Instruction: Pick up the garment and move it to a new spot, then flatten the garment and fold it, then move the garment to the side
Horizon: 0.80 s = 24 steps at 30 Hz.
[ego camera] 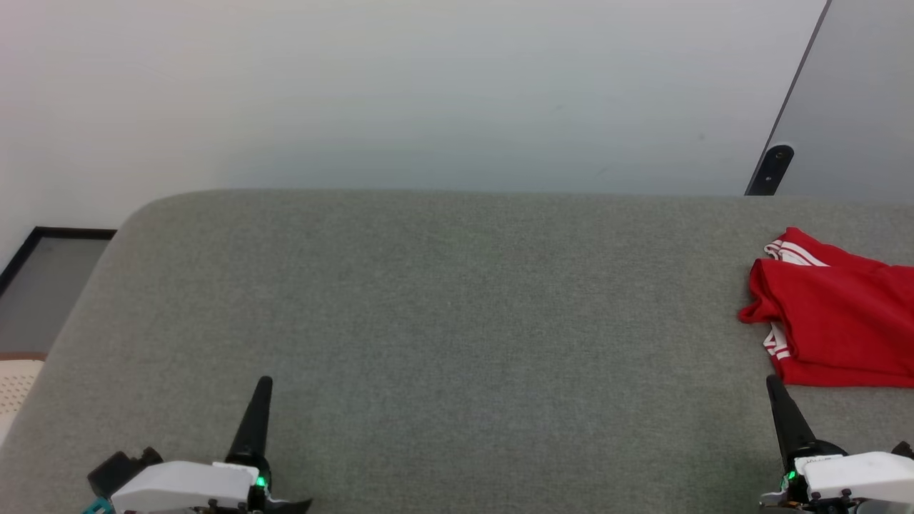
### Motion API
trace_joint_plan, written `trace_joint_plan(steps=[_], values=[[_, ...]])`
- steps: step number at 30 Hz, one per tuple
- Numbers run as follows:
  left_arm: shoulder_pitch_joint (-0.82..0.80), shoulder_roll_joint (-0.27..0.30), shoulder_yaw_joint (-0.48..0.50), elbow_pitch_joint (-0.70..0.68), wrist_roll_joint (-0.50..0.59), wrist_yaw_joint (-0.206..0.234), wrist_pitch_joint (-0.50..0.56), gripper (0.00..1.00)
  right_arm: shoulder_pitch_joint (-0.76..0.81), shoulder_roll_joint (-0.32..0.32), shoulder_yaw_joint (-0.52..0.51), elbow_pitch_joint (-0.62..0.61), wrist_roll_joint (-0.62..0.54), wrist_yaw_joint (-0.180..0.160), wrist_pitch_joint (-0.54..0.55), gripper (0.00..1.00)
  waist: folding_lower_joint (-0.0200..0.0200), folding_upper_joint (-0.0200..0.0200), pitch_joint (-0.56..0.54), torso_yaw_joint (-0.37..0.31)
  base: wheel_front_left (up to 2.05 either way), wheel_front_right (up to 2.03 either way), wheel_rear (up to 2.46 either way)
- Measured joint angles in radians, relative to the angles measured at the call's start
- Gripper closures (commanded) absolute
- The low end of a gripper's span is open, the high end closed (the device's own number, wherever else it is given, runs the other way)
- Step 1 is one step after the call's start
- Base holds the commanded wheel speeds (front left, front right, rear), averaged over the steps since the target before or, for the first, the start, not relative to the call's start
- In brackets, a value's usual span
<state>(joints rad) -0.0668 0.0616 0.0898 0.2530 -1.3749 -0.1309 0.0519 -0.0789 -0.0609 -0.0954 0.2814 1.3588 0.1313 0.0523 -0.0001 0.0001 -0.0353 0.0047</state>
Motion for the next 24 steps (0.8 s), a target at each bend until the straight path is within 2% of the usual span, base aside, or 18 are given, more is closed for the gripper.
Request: trace_joint_plan(steps=[24], values=[[-0.027,-0.008,0.017,-0.005,-0.167,0.000,0.045,1.00,-0.018,0.006,-0.014,-0.026,0.182,0.000,0.045,1.00,0.0001,0.0000,0.027,-0.003,0.00,0.00,0.00]])
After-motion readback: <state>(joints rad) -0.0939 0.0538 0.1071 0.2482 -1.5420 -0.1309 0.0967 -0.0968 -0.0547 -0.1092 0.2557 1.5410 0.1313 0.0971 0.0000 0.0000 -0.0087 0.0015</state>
